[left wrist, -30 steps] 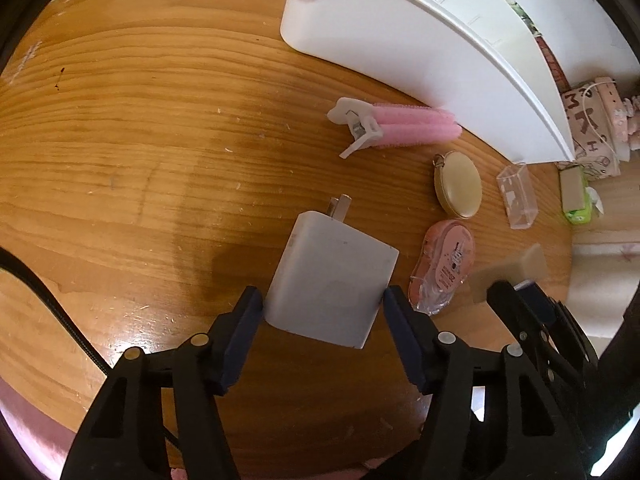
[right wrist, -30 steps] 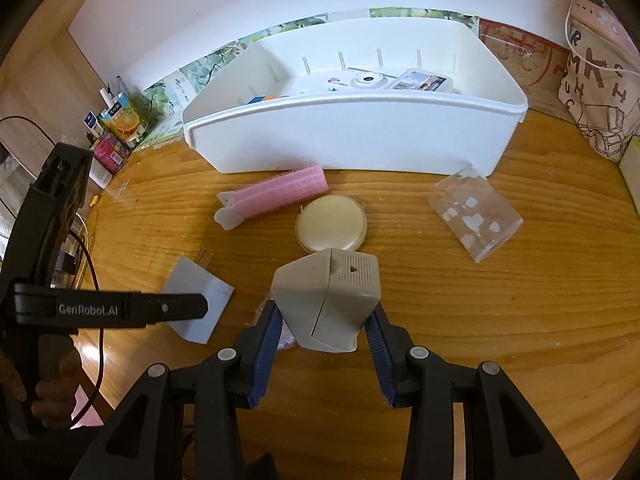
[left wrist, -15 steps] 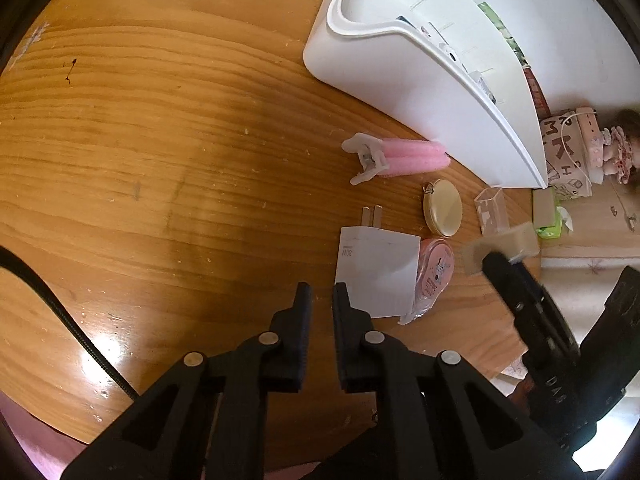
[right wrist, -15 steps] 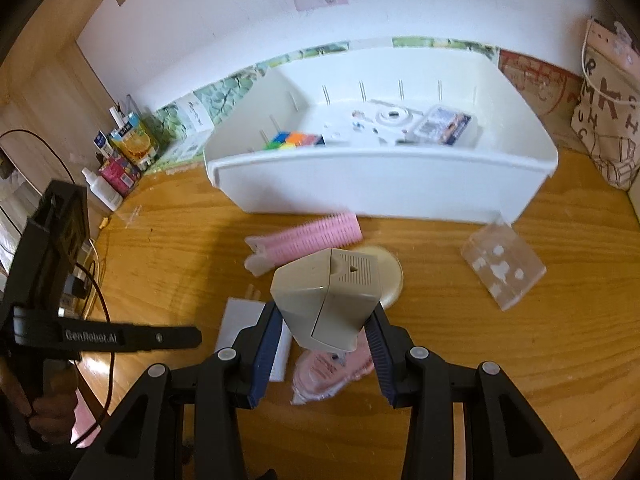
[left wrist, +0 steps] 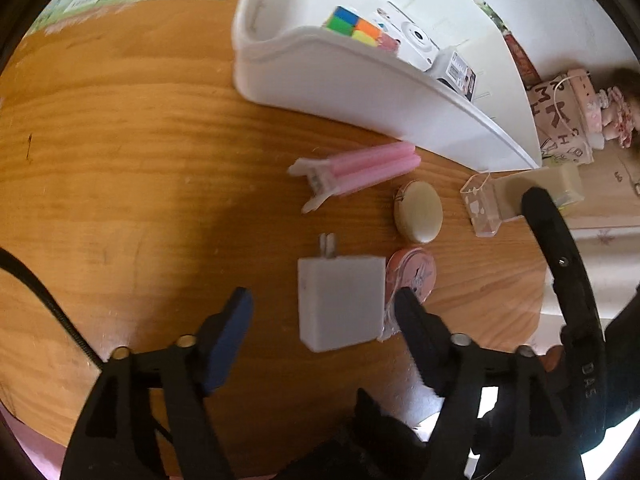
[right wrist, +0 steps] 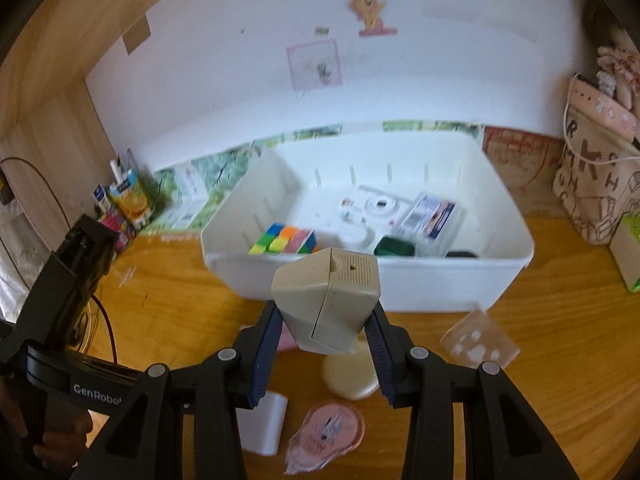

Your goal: Organize rigid objects

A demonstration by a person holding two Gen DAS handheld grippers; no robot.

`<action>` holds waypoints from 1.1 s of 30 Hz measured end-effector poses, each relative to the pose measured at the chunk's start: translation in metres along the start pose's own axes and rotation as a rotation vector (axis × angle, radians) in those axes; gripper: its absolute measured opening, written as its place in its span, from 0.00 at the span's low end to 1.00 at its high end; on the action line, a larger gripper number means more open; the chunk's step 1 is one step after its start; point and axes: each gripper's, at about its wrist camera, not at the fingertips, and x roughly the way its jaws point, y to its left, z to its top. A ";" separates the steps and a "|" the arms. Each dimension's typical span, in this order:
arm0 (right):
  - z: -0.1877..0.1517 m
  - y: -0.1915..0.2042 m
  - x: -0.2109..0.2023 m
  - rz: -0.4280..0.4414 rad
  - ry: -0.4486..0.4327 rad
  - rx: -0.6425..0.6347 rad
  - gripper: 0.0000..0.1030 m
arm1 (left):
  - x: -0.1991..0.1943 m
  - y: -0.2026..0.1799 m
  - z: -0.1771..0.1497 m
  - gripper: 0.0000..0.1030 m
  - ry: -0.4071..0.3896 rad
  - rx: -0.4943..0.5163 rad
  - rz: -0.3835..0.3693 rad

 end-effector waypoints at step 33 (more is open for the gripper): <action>0.012 -0.022 -0.017 -0.028 -0.073 -0.014 0.42 | 0.041 -0.007 0.004 0.59 0.157 -0.059 0.139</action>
